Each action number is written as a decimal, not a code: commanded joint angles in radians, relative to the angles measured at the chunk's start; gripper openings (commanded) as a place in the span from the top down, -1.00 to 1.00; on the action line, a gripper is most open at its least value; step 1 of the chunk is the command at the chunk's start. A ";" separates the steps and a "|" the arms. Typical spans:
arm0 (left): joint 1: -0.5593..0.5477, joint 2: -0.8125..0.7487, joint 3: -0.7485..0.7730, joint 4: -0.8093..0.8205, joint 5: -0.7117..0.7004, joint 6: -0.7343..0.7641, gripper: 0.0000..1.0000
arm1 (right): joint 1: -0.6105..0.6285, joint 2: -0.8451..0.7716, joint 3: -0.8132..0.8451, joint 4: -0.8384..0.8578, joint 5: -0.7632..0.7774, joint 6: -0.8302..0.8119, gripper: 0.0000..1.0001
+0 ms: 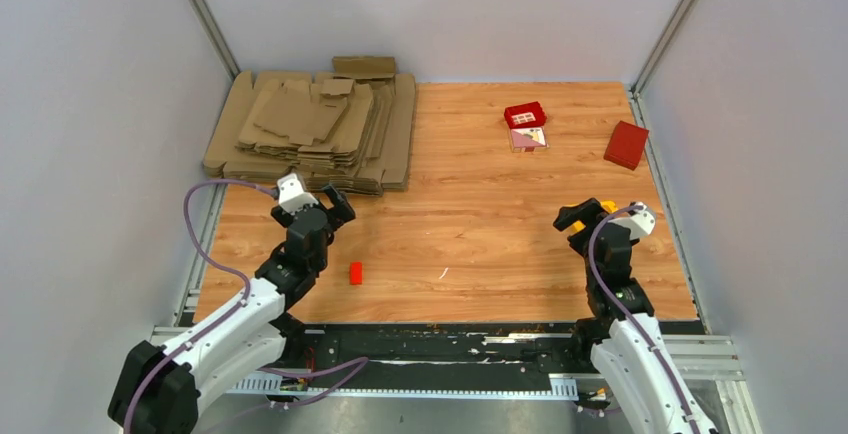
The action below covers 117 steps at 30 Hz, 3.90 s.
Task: Fold the paper box
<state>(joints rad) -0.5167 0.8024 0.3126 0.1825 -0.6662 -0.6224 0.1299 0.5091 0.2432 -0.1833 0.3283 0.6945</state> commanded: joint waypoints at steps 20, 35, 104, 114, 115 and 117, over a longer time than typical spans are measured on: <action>0.003 0.476 0.617 -0.283 0.037 0.440 -1.00 | 0.000 -0.052 0.047 0.008 -0.072 -0.004 -0.90; 0.106 1.065 1.318 -0.632 0.017 0.707 -0.91 | 0.000 -0.008 0.025 0.064 -0.113 -0.008 -0.89; -0.315 0.762 0.692 -0.024 1.152 -0.057 -0.27 | 0.000 0.200 0.033 0.301 -0.557 -0.141 -0.87; -0.235 0.700 0.826 -0.464 0.671 0.318 -0.67 | 0.032 0.436 0.052 0.448 -0.719 -0.144 -0.78; -0.233 0.692 0.824 -0.483 0.562 0.351 -0.77 | 0.047 0.469 0.063 0.455 -0.723 -0.145 -0.76; -0.220 0.677 0.788 -0.457 0.417 0.384 -0.99 | 0.082 0.533 0.085 0.469 -0.728 -0.152 -0.68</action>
<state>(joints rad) -0.7612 1.5463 1.1061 -0.2012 0.1158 -0.3878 0.1596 0.9546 0.2661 0.1875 -0.3351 0.5682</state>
